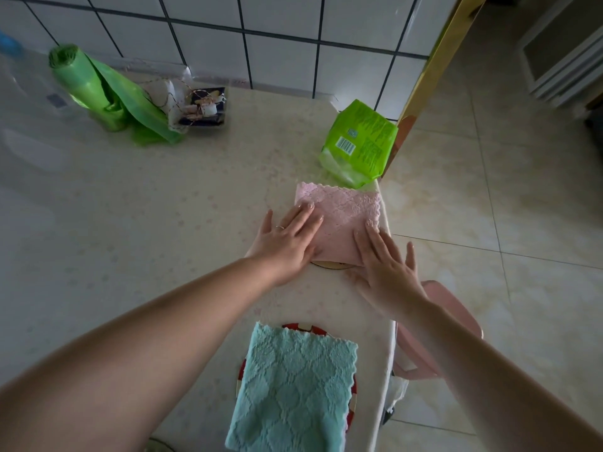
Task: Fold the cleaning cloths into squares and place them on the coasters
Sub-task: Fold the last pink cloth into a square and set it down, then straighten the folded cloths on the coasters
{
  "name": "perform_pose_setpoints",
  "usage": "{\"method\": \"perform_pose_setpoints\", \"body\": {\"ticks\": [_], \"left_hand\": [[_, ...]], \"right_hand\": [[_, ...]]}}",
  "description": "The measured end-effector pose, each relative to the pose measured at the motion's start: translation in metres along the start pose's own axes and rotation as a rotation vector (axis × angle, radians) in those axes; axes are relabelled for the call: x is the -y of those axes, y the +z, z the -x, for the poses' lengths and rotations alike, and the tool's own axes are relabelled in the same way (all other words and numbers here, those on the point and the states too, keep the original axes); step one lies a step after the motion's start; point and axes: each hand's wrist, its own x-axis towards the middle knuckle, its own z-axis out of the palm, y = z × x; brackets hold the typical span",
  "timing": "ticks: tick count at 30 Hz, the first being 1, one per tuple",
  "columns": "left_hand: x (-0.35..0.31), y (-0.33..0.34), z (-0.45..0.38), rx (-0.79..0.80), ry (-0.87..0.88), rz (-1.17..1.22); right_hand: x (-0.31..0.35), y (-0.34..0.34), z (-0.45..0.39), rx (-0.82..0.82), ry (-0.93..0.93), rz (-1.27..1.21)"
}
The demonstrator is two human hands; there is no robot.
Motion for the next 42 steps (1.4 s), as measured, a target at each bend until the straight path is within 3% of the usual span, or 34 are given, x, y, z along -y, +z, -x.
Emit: {"method": "perform_pose_setpoints", "body": {"ticks": [4, 7, 9, 13, 19, 24, 35, 42], "left_hand": [[0.0, -0.01, -0.002, 0.027, -0.011, 0.104], [0.005, -0.006, 0.023, -0.193, -0.095, 0.4], [0.015, 0.005, 0.061, -0.31, -0.21, 0.601], [0.024, 0.03, 0.147, -0.212, -0.344, 0.767], [0.002, 0.036, 0.206, 0.021, -0.323, 0.673], [-0.003, 0.039, 0.203, 0.059, -0.261, 0.587], [-0.016, 0.025, 0.203, 0.194, -0.348, 0.443], [-0.022, 0.03, 0.232, 0.216, -0.322, 0.382]], "right_hand": [[0.009, -0.009, 0.006, -0.044, 0.042, -0.13], [0.021, -0.008, 0.035, -0.273, 0.052, -0.396], [0.027, 0.001, 0.065, -0.303, 0.108, -0.555], [0.035, 0.025, 0.114, -0.232, 0.23, -0.63], [0.054, 0.039, 0.143, -0.038, 0.32, -0.614], [0.065, 0.039, 0.143, 0.008, 0.316, -0.541], [0.067, 0.031, 0.137, -0.009, 0.335, -0.571], [0.088, 0.041, 0.192, -0.057, 0.402, -0.653]]}}
